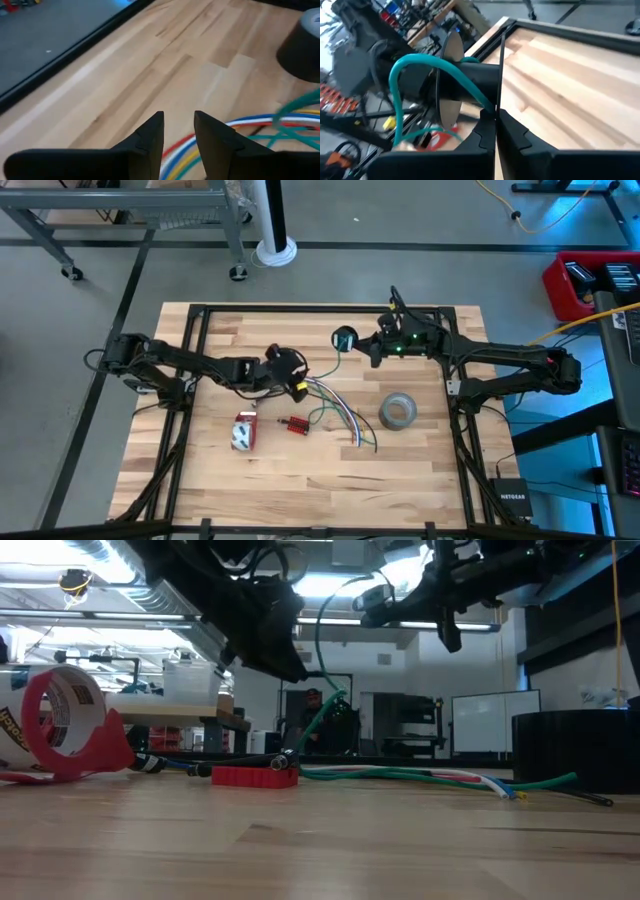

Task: Coil cords
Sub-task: Uncoil the green wire from the black spool

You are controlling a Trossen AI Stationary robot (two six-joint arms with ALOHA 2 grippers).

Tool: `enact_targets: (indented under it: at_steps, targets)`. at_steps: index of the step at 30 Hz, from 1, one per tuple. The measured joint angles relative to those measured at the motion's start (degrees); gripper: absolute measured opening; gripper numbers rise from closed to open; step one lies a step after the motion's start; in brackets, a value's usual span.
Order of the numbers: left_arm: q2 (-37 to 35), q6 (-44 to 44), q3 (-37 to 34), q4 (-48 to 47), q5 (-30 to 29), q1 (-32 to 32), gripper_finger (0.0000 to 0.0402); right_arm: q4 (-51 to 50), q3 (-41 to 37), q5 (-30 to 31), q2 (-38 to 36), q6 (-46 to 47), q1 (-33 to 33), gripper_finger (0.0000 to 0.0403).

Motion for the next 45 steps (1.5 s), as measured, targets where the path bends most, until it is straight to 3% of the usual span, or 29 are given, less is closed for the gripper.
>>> enact_targets:
  at_steps: [5, 9, 12, 15, 20, 23, 27, 38, 45]
  targets:
    - [-0.73, -1.76, 0.0, -1.33, -0.24, 0.78, 0.009, -1.33, 0.01, -1.74, 0.0, -0.03, 0.02, 0.0002]
    - [-2.48, -7.56, 0.0, -11.05, -0.2, -0.6, 0.0083, -2.37, 0.01, -0.19, 0.0, -1.39, 0.0, 0.0002]
    - [-3.43, -11.57, -0.09, -16.43, -3.79, -1.24, 0.0077, -2.43, 0.01, -0.27, 0.0, -1.54, 0.0, 0.0003]
    - [-4.15, -9.28, -0.09, -11.99, -6.14, -1.27, 0.0074, -2.09, 0.01, -1.01, 0.0, -2.2, 0.0, 0.0002]
    - [-4.63, 4.99, -0.02, 7.24, -5.48, -0.04, 0.0072, -1.78, 0.04, -5.09, 0.0, -2.89, 0.0, 0.0003]
    - [-4.63, 10.38, -0.02, 16.29, 0.56, 2.08, 0.0072, -1.78, 0.04, -8.45, 0.02, -3.05, 0.07, 0.0003]
    - [-4.63, 8.93, 0.02, 20.8, 11.14, 5.18, 0.0072, -1.54, 0.04, -12.77, 0.02, -3.31, 0.07, 0.0003]
    - [-4.63, 5.63, 0.0, 28.44, 21.33, 6.32, 0.0072, 3.77, 0.04, -14.3, 0.67, -5.83, 0.07, 0.0003]
    - [-4.61, 5.22, 0.0, 30.02, 24.49, 6.16, 0.0072, 4.01, 0.06, -14.21, 1.16, -6.04, 0.02, 0.0004]
